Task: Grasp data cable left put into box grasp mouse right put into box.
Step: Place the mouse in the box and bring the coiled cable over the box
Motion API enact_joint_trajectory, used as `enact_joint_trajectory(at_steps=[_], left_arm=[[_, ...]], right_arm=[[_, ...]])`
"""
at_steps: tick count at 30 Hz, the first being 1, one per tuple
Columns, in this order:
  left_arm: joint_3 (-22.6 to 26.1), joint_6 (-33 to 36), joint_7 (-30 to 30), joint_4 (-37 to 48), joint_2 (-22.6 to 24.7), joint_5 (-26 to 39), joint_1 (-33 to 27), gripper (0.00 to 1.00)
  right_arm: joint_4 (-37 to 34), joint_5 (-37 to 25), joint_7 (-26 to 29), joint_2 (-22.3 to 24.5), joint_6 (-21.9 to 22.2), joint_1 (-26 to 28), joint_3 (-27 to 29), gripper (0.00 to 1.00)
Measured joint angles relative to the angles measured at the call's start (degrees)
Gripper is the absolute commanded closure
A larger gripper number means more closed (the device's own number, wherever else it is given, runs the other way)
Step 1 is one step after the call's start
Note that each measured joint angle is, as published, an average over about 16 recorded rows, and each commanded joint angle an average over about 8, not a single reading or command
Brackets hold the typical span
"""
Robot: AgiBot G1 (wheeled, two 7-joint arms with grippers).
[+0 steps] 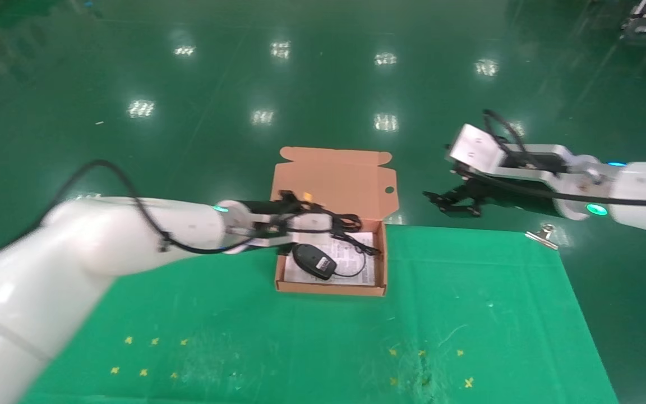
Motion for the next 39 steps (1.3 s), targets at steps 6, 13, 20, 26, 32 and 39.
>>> enact_joint_trajectory(at_steps=[6, 13, 20, 26, 32, 39], left_arm=[[2.12, -3.80, 6.60, 5.50, 2.72, -5.18, 0.01, 0.61], [4.03, -5.71, 9.48, 7.66, 3.32, -9.02, -0.06, 0.00], [4.27, -5.86, 9.65, 7.81, 3.26, -9.43, -0.12, 0.00], [3.78, -5.93, 9.31, 6.73, 2.34, -9.36, -0.84, 0.00], [2.65, -6.94, 8.41, 5.97, 0.89, -9.91, -3.15, 0.00], [0.76, -8.09, 7.03, 5.68, -0.83, -11.60, -6.02, 0.00]], right_arm=[[5.76, -0.08, 3.31, 3.42, -1.49, -0.84, 0.77, 0.00], [8.86, -0.14, 4.96, 5.06, -2.21, -1.29, 1.19, 0.00], [9.05, -0.18, 5.08, 5.13, -2.22, -1.38, 1.23, 0.00], [8.94, -0.33, 4.90, 5.05, -2.08, -0.86, 1.34, 0.00], [9.66, -1.93, 4.86, 5.28, -2.13, 0.63, 1.25, 0.00], [11.38, -4.06, 4.74, 5.77, -2.98, 2.19, 0.95, 0.00]])
